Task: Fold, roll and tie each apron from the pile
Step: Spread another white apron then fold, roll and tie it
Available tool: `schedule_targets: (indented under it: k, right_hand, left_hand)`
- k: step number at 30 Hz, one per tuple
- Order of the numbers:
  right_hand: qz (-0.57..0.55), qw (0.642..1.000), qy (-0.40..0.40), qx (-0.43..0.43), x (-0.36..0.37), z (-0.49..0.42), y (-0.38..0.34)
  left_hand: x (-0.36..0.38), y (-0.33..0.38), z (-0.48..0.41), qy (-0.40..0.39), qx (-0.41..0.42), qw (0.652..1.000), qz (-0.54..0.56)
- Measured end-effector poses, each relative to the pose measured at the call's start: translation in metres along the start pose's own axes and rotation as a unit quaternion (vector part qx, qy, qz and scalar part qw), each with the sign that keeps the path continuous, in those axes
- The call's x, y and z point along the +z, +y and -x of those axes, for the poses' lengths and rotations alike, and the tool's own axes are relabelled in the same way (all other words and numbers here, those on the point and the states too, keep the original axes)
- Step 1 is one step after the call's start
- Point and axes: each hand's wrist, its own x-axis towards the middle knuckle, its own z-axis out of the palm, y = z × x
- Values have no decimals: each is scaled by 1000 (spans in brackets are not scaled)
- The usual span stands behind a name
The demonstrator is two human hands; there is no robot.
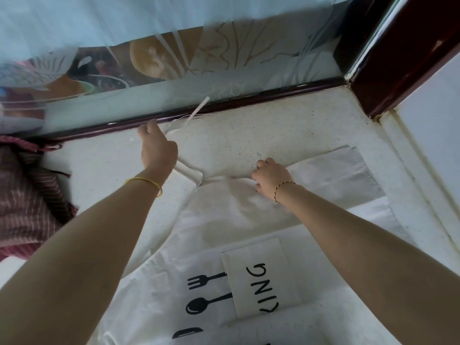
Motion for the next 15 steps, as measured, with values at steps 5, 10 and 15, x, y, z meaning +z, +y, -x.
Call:
schedule_targets:
  k: [5, 10, 15]
  right_hand:
    - [-11, 1000, -16, 20, -5, -5, -6]
    - [14, 997, -44, 61, -4, -5, -1]
    - [18, 996, -38, 78, 0, -7, 8]
  left_hand:
    - [25, -7, 25, -286, 235, 929, -21]
    - [47, -5, 41, -344, 298, 871, -183]
    - [46, -2, 35, -322, 355, 811, -336]
